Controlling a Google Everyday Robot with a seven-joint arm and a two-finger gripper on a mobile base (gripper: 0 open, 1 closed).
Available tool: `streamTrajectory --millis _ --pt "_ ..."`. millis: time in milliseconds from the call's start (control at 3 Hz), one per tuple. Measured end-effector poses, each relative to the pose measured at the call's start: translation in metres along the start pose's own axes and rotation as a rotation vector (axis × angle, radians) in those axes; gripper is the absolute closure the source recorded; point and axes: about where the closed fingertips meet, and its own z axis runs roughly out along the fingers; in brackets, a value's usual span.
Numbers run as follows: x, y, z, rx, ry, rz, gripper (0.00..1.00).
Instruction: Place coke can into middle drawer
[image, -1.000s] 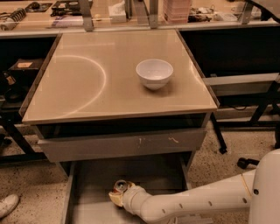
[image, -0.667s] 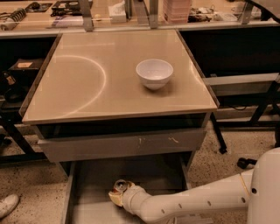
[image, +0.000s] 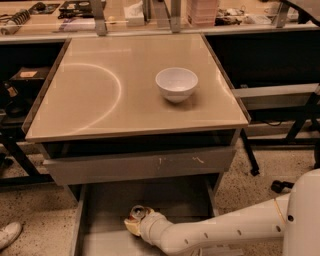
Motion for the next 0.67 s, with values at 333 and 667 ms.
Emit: streamTrajectory --millis 333,667 --pt "0.0000 0.0000 0.0000 0.000 0.000 0.000 0.36" --pt "0.0000 0.0000 0.0000 0.000 0.000 0.000 0.13"
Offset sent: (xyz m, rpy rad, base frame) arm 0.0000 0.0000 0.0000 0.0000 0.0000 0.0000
